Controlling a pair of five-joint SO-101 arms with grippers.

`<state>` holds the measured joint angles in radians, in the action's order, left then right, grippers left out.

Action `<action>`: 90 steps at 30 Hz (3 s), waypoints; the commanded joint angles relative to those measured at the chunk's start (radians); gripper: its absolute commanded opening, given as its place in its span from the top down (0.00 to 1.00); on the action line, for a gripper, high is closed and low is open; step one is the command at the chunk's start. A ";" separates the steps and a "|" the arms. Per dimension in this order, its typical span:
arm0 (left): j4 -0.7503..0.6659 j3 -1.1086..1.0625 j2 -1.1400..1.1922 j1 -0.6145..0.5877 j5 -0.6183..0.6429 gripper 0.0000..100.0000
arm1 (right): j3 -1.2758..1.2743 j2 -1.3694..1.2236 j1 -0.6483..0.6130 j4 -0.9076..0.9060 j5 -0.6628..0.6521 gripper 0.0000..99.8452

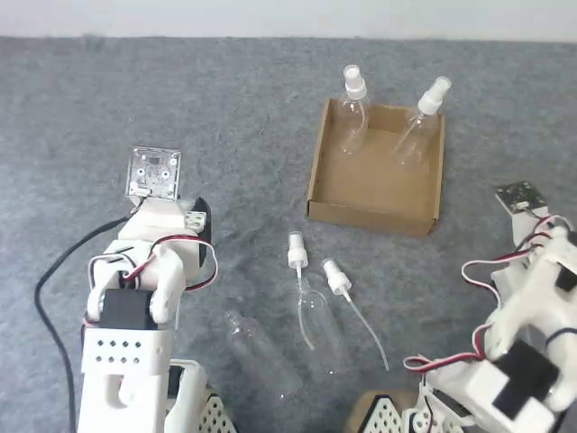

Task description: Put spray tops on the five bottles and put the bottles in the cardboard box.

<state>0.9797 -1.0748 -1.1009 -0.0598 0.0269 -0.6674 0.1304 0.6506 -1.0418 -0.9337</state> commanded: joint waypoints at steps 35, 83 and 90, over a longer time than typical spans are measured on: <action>0.215 0.694 -0.020 0.000 -0.008 0.99 | 0.129 0.711 -1.288 -0.054 0.749 0.99; -0.100 0.421 -0.029 0.138 0.316 0.99 | -0.542 0.694 -1.609 0.981 0.868 0.99; 0.023 0.415 -0.029 0.146 0.285 0.99 | -0.555 0.696 -1.561 1.043 0.876 0.99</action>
<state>0.9613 -0.6636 -1.1086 0.0783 0.3337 -1.2336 0.8163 -0.9544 -0.0752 -0.0713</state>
